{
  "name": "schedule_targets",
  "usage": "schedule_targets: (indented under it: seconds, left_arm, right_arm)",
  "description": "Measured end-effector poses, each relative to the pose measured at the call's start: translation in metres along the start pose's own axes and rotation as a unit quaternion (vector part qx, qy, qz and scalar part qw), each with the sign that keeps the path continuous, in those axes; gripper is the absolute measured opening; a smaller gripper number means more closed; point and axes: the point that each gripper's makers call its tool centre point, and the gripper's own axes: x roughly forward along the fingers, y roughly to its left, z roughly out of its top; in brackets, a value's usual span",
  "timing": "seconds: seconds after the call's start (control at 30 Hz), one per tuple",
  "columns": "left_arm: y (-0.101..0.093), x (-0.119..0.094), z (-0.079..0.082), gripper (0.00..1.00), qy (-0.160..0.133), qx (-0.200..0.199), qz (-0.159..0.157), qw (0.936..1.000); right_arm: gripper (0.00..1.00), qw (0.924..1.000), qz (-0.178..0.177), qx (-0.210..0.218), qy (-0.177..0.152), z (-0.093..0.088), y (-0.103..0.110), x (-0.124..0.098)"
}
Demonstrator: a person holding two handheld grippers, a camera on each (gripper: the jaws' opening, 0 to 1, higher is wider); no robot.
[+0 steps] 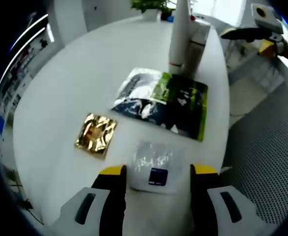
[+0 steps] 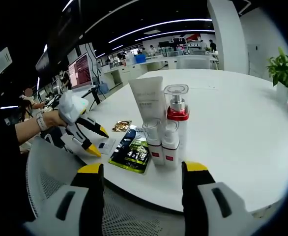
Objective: Arrange the skincare products in the storage area until every visible bottle or jar stands upright without overlapping.
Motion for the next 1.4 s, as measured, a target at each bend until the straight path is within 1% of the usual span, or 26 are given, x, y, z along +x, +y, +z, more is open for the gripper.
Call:
schedule_targets:
  seconds: [0.1, 0.13, 0.17, 0.2, 0.37, 0.57, 0.67, 0.77, 0.97, 1.2, 1.4]
  left_arm:
    - [0.001, 0.000, 0.000, 0.48, 0.007, -0.001, -0.002, 1.0000]
    - [0.001, 0.000, -0.001, 0.47, 0.010, 0.004, 0.000, 0.9999]
    - [0.001, 0.000, -0.002, 0.47, 0.017, 0.019, 0.004, 0.9997]
    - [0.000, 0.000, 0.000, 0.46, 0.013, 0.020, 0.003, 0.9997]
    - [-0.001, 0.000, 0.000, 0.46, 0.013, 0.022, -0.002, 0.9997]
    - [-0.007, 0.001, 0.003, 0.40, 0.020, 0.050, -0.016, 0.9984]
    - [-0.007, 0.001, 0.003, 0.40, 0.023, 0.053, -0.018, 0.9982]
    - [-0.009, 0.001, 0.004, 0.38, 0.023, 0.068, -0.024, 0.9971]
    - [-0.011, 0.003, 0.005, 0.38, 0.033, 0.079, -0.029, 0.9959]
    - [-0.015, 0.007, 0.010, 0.38, 0.036, 0.099, -0.039, 0.9937]
    - [-0.017, 0.008, 0.013, 0.38, 0.039, 0.108, -0.043, 0.9925]
  right_arm:
    - [0.66, 1.0000, -0.002, -0.003, 0.003, -0.001, 0.000, 0.000]
    - [0.66, 1.0000, -0.003, -0.004, 0.002, 0.000, 0.000, 0.000]
    - [0.66, 1.0000, -0.004, -0.005, 0.000, 0.000, -0.001, 0.000]
    - [0.66, 1.0000, -0.003, -0.004, 0.000, 0.000, 0.000, 0.000]
    - [0.66, 1.0000, -0.002, -0.002, 0.003, -0.001, 0.000, 0.000]
    - [0.68, 1.0000, -0.002, -0.001, 0.006, -0.001, -0.001, 0.001]
    - [0.68, 1.0000, -0.002, -0.003, 0.008, -0.002, -0.001, 0.001]
    - [0.68, 0.9999, -0.002, -0.004, 0.010, -0.003, 0.000, 0.001]
    - [0.68, 0.9999, -0.002, -0.002, 0.012, -0.004, 0.000, 0.001]
    - [0.69, 0.9999, -0.003, -0.002, 0.013, -0.005, -0.001, 0.002]
    - [0.71, 0.9999, -0.004, -0.002, 0.013, -0.005, -0.002, 0.002]
